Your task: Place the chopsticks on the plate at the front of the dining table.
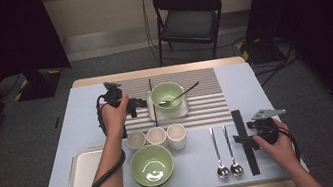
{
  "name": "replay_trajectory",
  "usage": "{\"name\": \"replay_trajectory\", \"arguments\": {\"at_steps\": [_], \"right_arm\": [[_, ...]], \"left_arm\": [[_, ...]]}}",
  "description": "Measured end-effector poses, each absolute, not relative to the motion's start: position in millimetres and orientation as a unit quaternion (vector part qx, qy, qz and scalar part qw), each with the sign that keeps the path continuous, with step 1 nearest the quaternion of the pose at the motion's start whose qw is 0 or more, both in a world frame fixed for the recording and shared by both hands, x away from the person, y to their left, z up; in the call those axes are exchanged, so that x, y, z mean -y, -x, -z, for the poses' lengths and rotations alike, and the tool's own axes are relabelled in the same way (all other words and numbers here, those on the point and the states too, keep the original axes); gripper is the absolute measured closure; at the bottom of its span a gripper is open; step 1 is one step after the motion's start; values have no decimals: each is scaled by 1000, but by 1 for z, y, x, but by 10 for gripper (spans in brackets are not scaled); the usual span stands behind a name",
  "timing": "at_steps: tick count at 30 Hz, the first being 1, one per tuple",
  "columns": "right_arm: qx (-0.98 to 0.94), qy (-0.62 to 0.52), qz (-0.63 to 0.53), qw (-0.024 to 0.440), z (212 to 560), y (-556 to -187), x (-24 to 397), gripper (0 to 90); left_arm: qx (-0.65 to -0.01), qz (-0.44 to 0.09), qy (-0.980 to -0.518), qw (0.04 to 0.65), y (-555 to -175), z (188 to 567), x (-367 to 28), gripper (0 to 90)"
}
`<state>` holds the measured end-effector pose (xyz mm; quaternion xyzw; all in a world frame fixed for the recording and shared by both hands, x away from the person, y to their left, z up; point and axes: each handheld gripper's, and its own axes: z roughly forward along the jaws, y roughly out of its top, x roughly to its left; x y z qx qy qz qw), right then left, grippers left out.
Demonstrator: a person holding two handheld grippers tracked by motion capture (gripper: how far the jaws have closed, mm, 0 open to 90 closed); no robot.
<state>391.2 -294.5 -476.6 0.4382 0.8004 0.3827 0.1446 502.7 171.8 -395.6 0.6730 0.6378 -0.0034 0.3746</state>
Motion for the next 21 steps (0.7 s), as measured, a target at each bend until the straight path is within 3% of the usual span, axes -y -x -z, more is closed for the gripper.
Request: {"name": "replay_trajectory", "arguments": {"at_steps": [21], "right_arm": [[-789, -461, -374, 156, 466, -394, 309, 190]], "left_arm": [[-632, -3, -682, 369, -490, 389, -181, 186]]}}
